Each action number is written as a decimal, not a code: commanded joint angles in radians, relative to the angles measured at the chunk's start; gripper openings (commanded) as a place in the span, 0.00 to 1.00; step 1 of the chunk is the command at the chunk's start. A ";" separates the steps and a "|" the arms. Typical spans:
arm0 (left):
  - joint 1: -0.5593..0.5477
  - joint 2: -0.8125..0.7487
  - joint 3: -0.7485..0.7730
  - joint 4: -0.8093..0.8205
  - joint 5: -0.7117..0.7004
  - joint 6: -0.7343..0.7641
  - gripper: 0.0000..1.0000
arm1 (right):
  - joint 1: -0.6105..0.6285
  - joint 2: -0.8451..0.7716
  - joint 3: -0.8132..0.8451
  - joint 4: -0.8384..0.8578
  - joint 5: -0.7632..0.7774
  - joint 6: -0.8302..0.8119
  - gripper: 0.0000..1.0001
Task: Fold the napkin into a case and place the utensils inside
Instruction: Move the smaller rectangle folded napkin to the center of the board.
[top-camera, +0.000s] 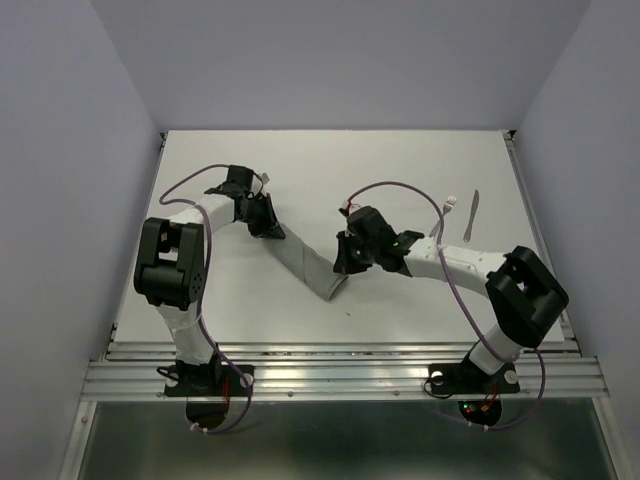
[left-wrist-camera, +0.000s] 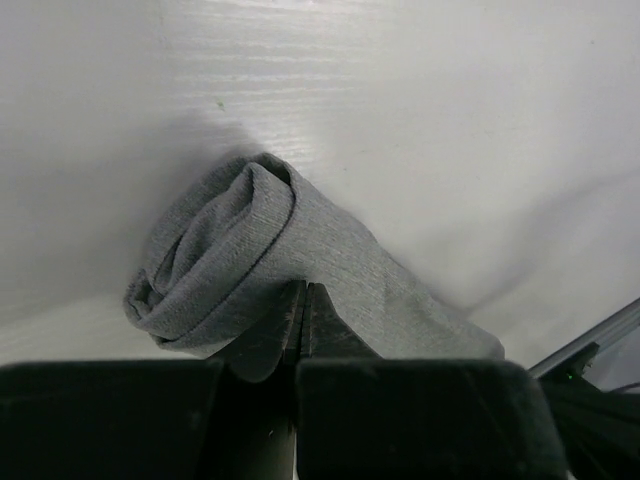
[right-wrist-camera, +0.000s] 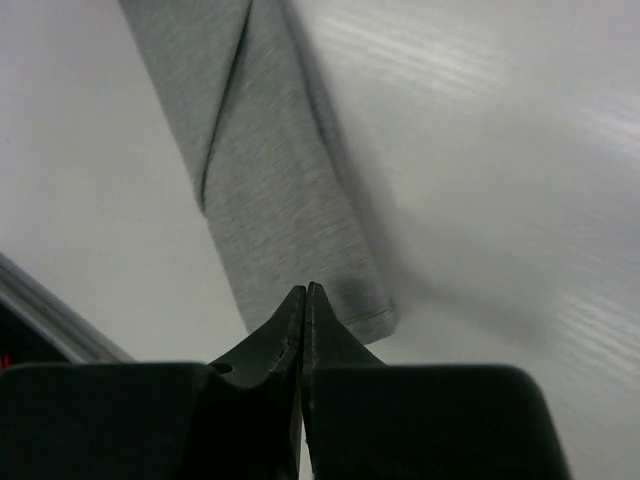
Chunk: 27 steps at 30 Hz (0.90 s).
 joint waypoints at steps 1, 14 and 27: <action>0.005 0.044 0.065 -0.022 -0.075 0.041 0.00 | 0.068 0.005 0.051 -0.066 0.069 -0.012 0.01; 0.005 0.000 0.093 -0.015 -0.103 0.025 0.00 | 0.080 0.176 0.028 -0.057 0.171 0.018 0.01; 0.005 -0.134 0.187 -0.029 -0.128 0.002 0.00 | -0.090 0.212 0.094 -0.026 0.345 -0.120 0.01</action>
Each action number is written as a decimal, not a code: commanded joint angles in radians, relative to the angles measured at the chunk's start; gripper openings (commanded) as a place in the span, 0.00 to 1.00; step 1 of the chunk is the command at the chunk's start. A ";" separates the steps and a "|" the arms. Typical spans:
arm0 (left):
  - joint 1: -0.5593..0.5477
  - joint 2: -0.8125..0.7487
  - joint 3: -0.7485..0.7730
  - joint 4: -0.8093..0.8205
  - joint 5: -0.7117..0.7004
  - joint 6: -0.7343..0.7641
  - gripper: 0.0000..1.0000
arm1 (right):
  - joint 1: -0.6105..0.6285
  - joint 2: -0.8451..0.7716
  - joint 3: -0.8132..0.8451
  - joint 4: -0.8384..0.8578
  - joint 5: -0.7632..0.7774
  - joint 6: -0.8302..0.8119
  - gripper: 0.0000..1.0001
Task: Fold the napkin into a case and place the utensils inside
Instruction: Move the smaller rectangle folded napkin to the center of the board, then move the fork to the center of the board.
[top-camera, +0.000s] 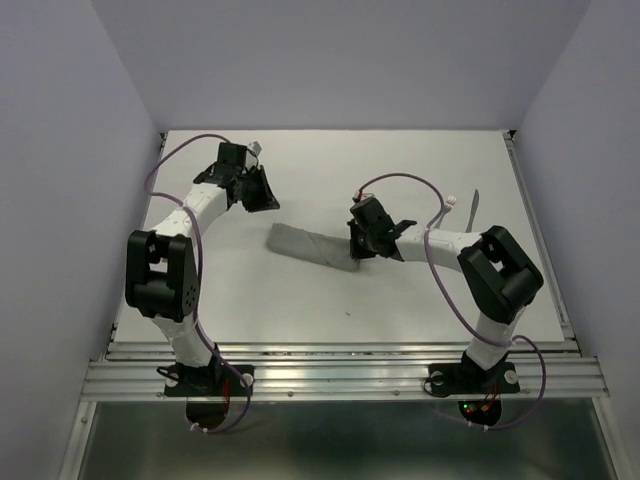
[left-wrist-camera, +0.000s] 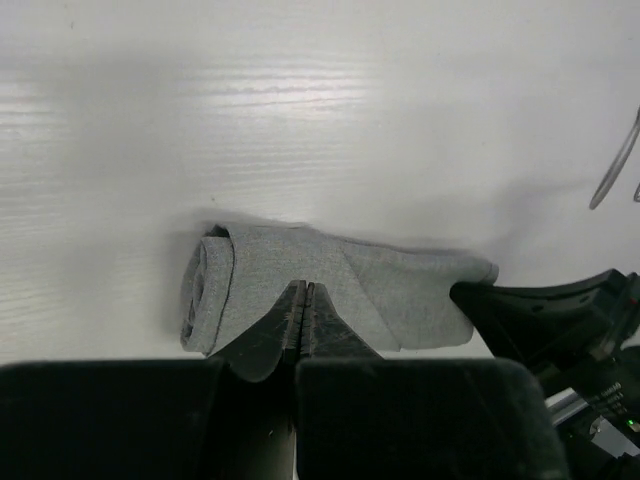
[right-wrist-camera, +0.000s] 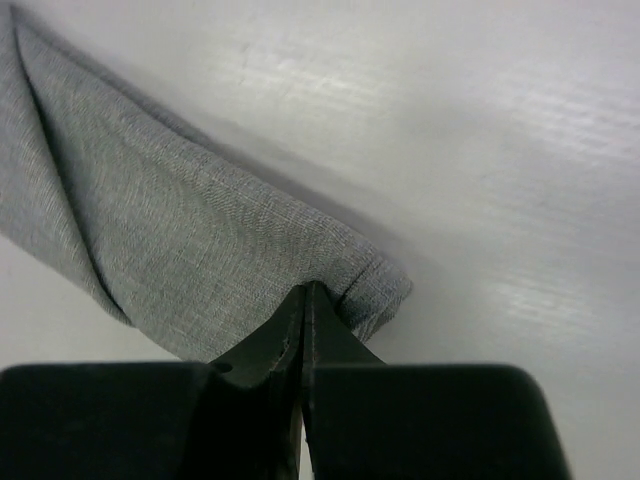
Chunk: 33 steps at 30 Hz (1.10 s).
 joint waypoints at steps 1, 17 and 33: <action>0.005 -0.081 0.066 -0.010 -0.014 -0.003 0.00 | -0.052 0.044 0.049 -0.041 0.166 -0.103 0.01; -0.013 -0.232 0.096 0.042 -0.218 -0.031 0.00 | -0.362 -0.133 0.121 -0.104 0.176 -0.097 0.48; -0.019 -0.341 0.003 0.078 -0.324 -0.005 0.04 | -0.588 0.041 0.126 -0.168 0.042 0.012 0.79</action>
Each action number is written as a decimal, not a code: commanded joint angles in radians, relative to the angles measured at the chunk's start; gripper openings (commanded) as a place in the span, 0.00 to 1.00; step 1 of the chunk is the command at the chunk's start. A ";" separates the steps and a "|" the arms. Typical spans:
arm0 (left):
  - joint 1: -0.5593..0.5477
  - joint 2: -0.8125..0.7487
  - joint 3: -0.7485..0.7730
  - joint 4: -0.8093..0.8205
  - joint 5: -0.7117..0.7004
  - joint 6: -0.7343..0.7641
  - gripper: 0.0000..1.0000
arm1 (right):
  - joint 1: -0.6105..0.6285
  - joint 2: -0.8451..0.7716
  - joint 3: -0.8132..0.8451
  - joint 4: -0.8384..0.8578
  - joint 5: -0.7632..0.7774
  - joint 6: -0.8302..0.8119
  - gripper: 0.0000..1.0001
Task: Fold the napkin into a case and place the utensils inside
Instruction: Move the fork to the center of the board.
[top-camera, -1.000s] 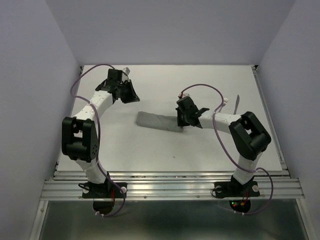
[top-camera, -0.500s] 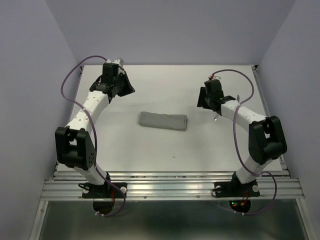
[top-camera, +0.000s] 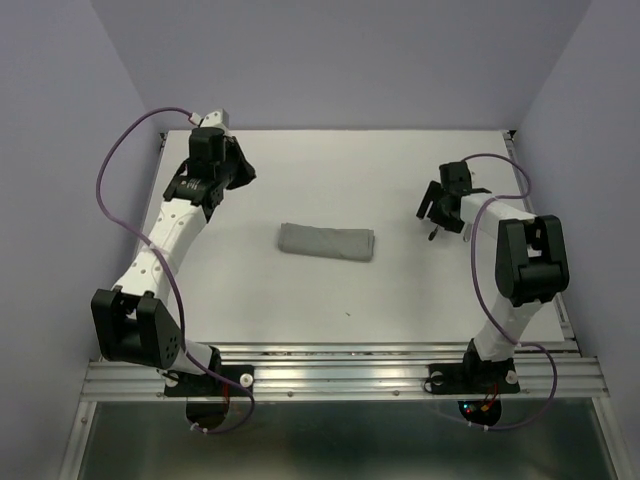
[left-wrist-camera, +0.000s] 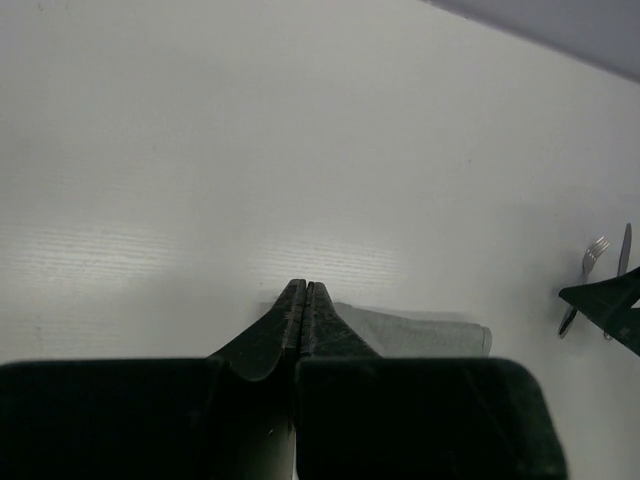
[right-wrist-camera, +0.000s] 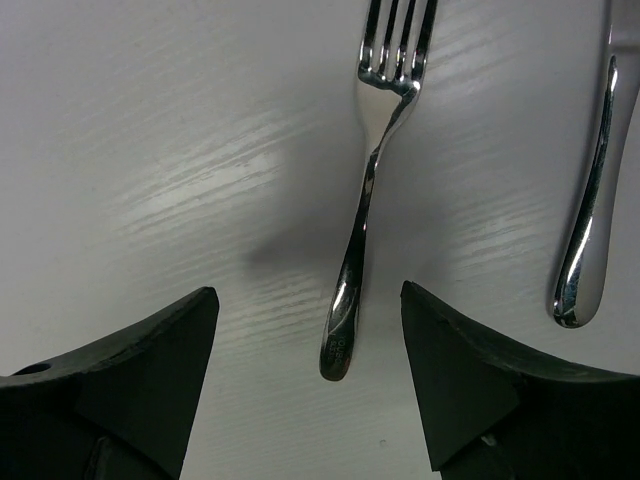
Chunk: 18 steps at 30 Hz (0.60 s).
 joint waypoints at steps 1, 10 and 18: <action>-0.009 -0.005 -0.033 0.025 -0.012 0.013 0.04 | -0.010 0.018 -0.010 0.017 -0.061 0.032 0.79; -0.017 0.030 -0.025 0.033 0.005 0.010 0.04 | -0.010 0.061 -0.007 0.091 -0.236 0.026 0.80; -0.022 0.023 0.000 0.041 0.022 0.000 0.04 | -0.010 0.213 0.193 0.187 -0.431 0.038 0.80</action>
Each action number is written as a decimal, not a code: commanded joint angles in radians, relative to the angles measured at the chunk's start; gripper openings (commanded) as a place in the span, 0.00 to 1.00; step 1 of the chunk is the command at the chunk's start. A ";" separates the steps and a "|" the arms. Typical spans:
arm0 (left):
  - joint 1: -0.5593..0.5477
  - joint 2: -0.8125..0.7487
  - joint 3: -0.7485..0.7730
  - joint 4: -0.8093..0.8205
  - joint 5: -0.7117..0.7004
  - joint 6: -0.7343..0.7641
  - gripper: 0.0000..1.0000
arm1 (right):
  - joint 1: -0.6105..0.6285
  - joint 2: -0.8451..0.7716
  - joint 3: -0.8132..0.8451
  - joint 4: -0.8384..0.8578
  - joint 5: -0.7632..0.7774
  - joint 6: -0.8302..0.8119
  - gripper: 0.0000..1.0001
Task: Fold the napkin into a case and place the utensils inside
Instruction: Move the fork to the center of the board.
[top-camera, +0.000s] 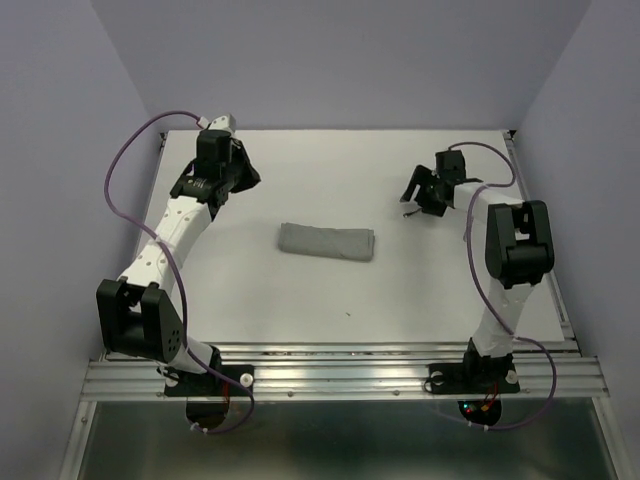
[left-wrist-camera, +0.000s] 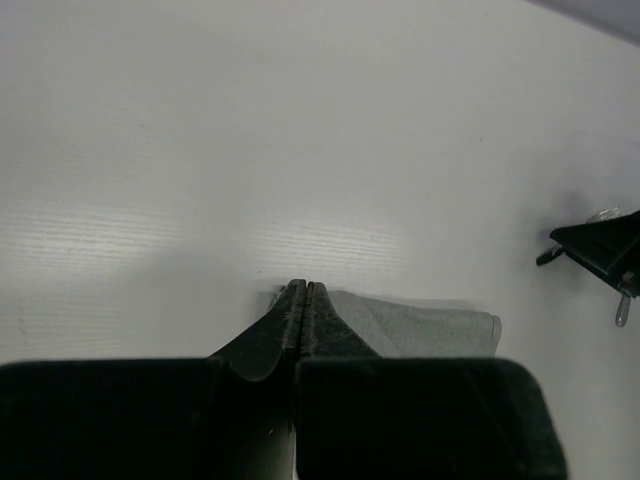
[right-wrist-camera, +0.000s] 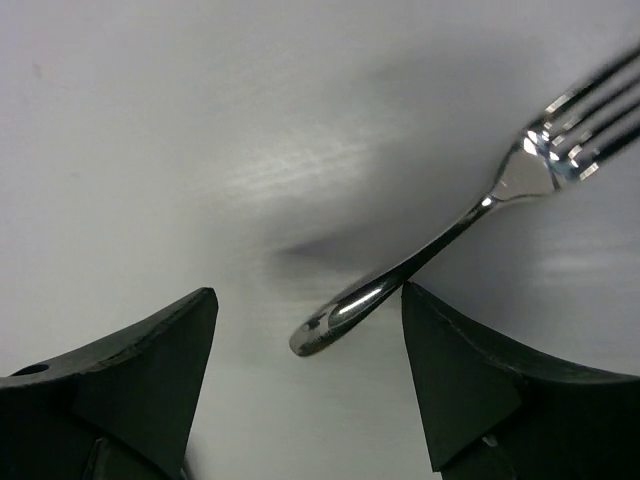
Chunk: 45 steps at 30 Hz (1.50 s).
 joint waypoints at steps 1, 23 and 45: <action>-0.011 -0.019 0.031 0.038 0.015 0.008 0.04 | 0.004 0.111 0.124 0.096 -0.179 0.031 0.80; -0.015 -0.008 0.024 0.024 0.067 0.008 0.05 | 0.054 0.187 0.460 -0.077 0.151 -0.396 0.80; -0.017 -0.068 0.027 0.021 0.078 -0.021 0.05 | 0.034 0.382 0.575 -0.080 0.119 -0.561 0.71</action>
